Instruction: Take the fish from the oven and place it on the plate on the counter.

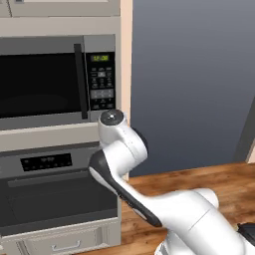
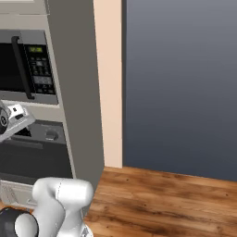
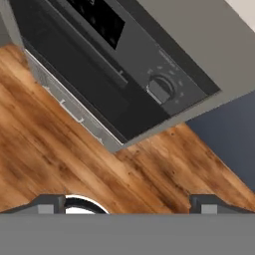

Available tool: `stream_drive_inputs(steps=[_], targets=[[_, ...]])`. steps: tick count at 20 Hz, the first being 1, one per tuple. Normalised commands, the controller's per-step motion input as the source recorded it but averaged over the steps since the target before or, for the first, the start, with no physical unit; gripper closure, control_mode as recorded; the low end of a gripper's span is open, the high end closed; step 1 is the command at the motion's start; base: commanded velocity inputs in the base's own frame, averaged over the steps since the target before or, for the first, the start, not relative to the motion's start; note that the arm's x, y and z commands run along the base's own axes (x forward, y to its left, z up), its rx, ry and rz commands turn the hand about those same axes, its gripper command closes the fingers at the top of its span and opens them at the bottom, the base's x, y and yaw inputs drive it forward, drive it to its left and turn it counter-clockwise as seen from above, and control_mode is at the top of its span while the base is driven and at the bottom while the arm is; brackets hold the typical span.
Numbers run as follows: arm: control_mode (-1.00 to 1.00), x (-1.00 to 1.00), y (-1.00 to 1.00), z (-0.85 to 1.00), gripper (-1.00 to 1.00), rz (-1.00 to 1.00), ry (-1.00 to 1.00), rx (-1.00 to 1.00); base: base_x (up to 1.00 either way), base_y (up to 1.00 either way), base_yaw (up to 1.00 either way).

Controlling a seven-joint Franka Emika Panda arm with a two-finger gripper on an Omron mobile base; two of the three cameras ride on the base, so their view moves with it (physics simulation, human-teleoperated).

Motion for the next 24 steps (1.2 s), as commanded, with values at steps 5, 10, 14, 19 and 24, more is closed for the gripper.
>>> stream_drive_inputs(steps=[5, 10, 14, 19, 24], targets=[[-1.00, 0.02, 0.99, -0.36, -1.00, -0.11, 0.04, -0.15, 0.00, 0.00, 0.00], [-1.00, 0.05, 0.79, -0.67, -1.00, 0.00, -0.11, -0.10, 0.00, 0.00, 0.00], [-1.00, 0.22, 0.47, -0.81, -1.00, 0.02, -0.27, -0.04, 0.00, 0.00, 0.00], [-1.00, 0.43, 0.50, -0.60, -1.00, 0.10, -0.28, 0.00, 0.00, 0.00, 0.00], [-1.00, 0.09, 0.70, -0.12, -1.00, 0.12, -0.02, -0.14, 0.00, 0.00, 0.00]])
